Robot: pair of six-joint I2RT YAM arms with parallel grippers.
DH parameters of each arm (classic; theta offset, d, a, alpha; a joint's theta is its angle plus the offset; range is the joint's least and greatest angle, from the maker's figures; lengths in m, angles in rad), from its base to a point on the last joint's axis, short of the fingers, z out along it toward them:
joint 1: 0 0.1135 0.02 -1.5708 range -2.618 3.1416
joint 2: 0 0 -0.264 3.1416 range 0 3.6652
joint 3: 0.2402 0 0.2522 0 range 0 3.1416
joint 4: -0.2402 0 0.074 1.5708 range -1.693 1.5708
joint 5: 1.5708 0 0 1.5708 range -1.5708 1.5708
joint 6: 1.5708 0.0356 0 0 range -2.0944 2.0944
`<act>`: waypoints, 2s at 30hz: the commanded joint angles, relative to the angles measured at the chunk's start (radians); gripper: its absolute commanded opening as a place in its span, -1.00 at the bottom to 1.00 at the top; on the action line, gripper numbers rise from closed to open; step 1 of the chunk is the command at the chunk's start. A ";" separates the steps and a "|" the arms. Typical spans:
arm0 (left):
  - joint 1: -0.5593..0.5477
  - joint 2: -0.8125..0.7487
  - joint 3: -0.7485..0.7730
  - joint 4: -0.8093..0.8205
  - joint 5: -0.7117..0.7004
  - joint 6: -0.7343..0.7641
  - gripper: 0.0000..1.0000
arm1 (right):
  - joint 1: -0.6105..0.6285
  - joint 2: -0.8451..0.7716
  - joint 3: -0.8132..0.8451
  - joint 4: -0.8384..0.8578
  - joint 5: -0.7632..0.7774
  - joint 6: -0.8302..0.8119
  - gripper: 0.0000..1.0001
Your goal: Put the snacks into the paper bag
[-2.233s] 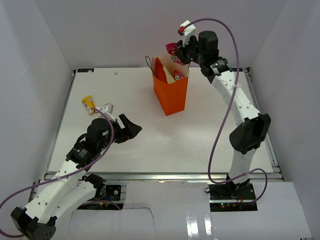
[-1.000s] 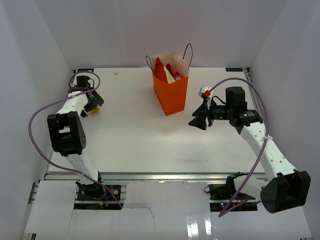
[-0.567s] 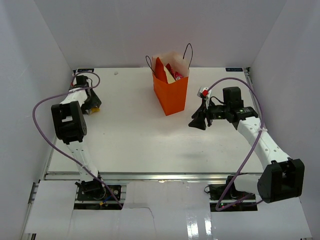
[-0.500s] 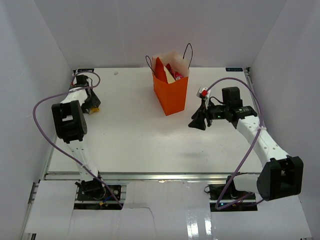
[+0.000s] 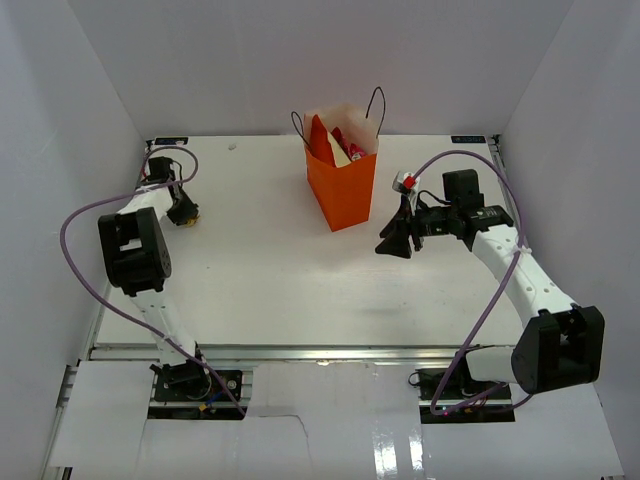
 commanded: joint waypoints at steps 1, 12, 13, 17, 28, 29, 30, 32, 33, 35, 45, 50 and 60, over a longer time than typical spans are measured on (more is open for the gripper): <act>0.000 -0.208 -0.155 0.078 0.217 -0.032 -0.37 | -0.001 0.014 0.045 -0.022 -0.081 0.021 0.18; -0.415 -0.796 -0.666 0.271 0.599 -0.128 -0.36 | 0.108 0.039 -0.011 0.196 -0.037 0.431 0.16; -0.445 -0.841 -0.709 0.305 0.610 -0.159 -0.36 | 0.120 0.050 -0.002 0.202 -0.017 0.467 0.16; -0.595 -1.005 -0.861 0.399 0.587 -0.285 -0.36 | 0.166 0.096 0.043 0.224 0.098 0.665 0.24; -0.862 -1.013 -0.886 0.459 0.472 -0.366 -0.35 | 0.268 0.169 0.023 0.337 0.080 0.996 0.50; -0.878 -1.001 -0.878 0.463 0.469 -0.366 -0.36 | 0.269 0.174 0.012 0.358 0.074 1.012 0.51; -0.882 -0.988 -0.861 0.467 0.463 -0.366 -0.35 | 0.269 0.181 0.008 0.362 0.074 1.020 0.51; -0.901 -0.955 -0.847 0.488 0.461 -0.368 -0.35 | 0.272 0.191 -0.001 0.368 0.091 1.043 0.53; -0.904 -0.945 -0.843 0.493 0.457 -0.368 -0.35 | 0.271 0.195 -0.015 0.372 0.096 1.049 0.53; -0.913 -0.921 -0.826 0.496 0.453 -0.366 -0.35 | 0.272 0.200 -0.026 0.374 0.112 1.066 0.53; -0.934 -0.876 -0.812 0.557 0.469 -0.386 -0.33 | 0.278 0.287 -0.025 0.420 0.068 1.092 0.39; -0.945 -0.864 -0.807 0.557 0.472 -0.385 -0.25 | 0.278 0.317 -0.012 0.460 0.040 1.115 0.19; -0.947 -0.855 -0.783 0.563 0.472 -0.373 0.11 | 0.277 0.286 -0.054 0.518 -0.029 1.103 -0.40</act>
